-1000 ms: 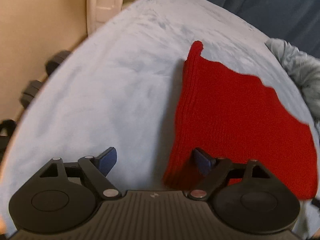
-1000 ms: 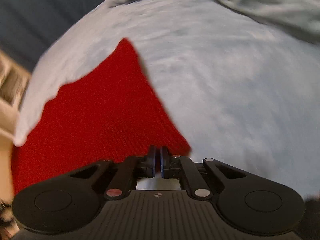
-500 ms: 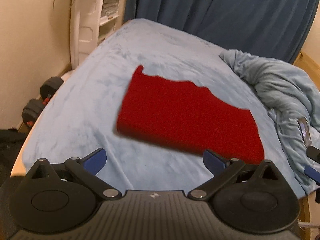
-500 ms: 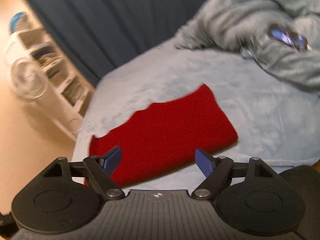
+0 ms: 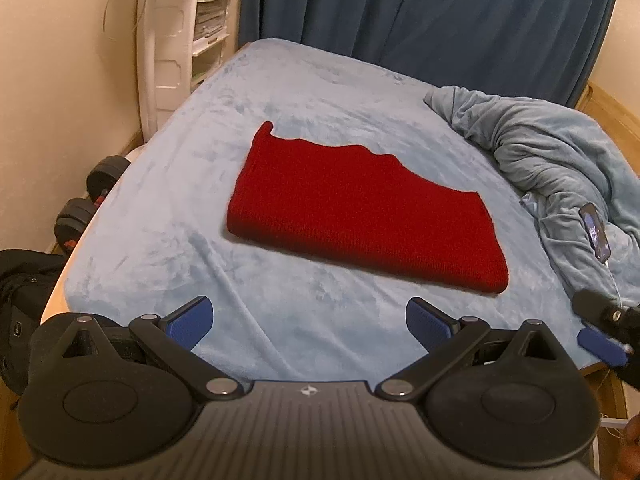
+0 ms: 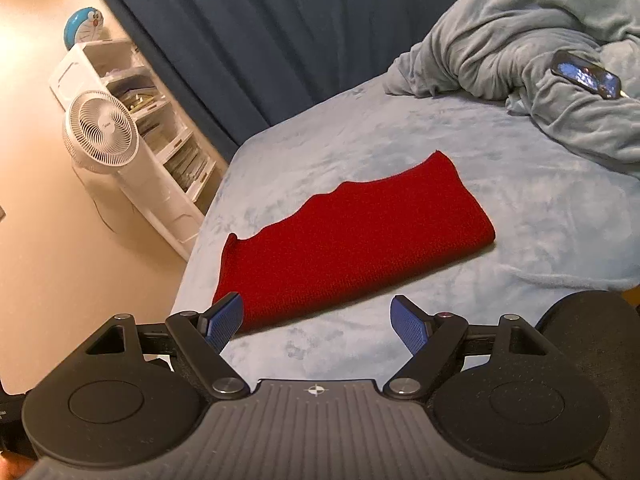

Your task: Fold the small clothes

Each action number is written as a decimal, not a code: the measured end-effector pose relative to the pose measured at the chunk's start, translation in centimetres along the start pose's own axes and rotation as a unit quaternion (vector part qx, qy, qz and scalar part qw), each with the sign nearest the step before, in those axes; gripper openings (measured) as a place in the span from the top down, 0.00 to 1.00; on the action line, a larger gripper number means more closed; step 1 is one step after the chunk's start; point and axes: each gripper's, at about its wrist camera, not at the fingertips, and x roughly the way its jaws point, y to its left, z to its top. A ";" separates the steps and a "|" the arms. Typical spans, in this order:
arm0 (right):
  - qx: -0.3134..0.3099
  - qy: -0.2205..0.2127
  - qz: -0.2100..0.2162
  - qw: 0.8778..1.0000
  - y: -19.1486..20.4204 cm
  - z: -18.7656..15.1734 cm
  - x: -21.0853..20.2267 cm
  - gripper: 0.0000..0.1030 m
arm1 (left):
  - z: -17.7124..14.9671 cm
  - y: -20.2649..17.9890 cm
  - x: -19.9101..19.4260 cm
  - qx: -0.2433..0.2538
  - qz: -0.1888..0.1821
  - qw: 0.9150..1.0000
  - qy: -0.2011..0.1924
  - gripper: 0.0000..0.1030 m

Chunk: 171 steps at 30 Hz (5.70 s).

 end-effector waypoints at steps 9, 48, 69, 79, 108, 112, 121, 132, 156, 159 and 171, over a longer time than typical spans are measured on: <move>0.029 0.002 -0.017 0.999 -1.5 0.0 0.2 0.20 | 1.3 0.2 0.6 -0.001 0.010 1.000 -0.006 0.00; 0.451 0.026 -0.095 0.887 -23.5 4.0 24.8 0.27 | 10.1 11.7 23.7 -0.111 0.150 0.981 0.048 0.00; -0.550 0.028 0.017 0.835 21.5 -4.2 32.1 0.85 | 6.5 21.2 23.1 -0.260 0.076 0.962 0.031 0.00; -0.549 0.133 0.076 0.822 20.8 -10.6 33.5 0.59 | 6.7 21.1 22.7 -0.261 0.044 0.964 0.031 0.00; -0.290 0.078 -0.034 0.953 12.5 -2.3 12.4 0.16 | 3.9 7.0 7.1 -0.060 0.116 0.989 0.063 0.00; -0.249 0.061 -0.043 0.966 11.2 -1.6 8.9 0.15 | 3.0 5.3 4.3 -0.054 0.108 0.991 0.054 0.00; -0.220 0.059 -0.043 0.973 9.3 -1.5 6.6 0.15 | 1.9 3.2 1.2 -0.036 0.105 0.993 0.039 0.00; -0.221 0.058 -0.044 0.973 9.5 -1.3 6.6 0.15 | 2.0 3.8 1.2 -0.039 0.111 0.992 0.036 0.00; -0.212 0.091 -0.043 0.972 9.5 -1.2 9.3 0.14 | 2.4 5.4 3.4 -0.096 0.074 0.990 0.066 0.00; -0.179 0.101 -0.026 0.978 8.8 -0.3 10.3 0.13 | 2.6 6.5 4.3 -0.142 0.030 0.987 0.069 0.00; 0.007 0.160 -0.003 0.987 2.4 10.2 23.0 0.07 | 6.6 7.8 14.5 -0.234 -0.003 0.968 0.092 0.00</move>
